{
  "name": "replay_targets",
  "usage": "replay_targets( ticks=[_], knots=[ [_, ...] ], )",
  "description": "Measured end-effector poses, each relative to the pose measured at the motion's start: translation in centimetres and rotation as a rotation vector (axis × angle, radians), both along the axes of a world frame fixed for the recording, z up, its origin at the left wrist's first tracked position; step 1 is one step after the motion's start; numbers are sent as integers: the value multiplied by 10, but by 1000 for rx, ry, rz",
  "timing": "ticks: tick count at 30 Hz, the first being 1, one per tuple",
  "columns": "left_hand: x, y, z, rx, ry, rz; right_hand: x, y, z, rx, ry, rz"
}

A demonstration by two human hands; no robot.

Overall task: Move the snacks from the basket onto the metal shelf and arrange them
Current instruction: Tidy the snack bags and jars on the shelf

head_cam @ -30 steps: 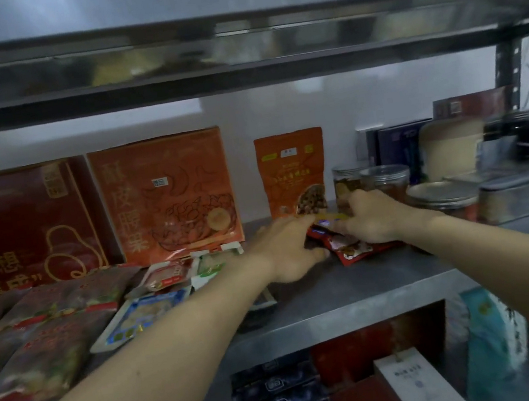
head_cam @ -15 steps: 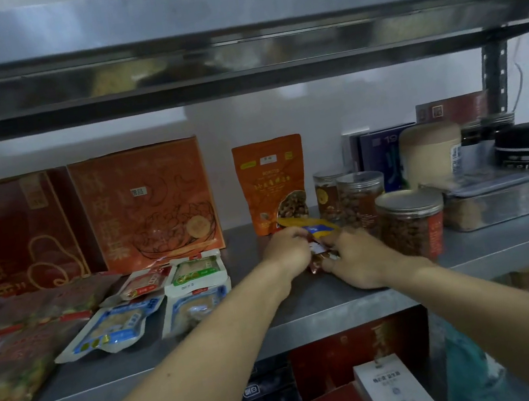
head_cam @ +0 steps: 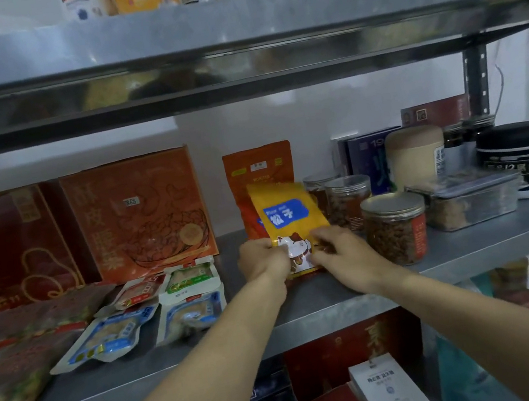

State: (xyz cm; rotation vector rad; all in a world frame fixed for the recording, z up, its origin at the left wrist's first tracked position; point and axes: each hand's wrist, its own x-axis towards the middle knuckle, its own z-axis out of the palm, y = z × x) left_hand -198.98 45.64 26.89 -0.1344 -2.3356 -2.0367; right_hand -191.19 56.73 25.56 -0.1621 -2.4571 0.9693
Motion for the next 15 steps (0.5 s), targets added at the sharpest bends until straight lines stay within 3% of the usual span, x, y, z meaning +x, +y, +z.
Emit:
replay_targets(
  ticks=[5, 7, 15],
  knots=[
    [15, -35, 15, 180, 206, -180, 1, -9, 12, -592, 178, 3],
    [17, -47, 20, 197, 241, -232, -2, -12, 18, -736, 197, 32],
    [21, -71, 21, 246, 182, -342, 4, -27, 28, -816, 164, 231]
  ],
)
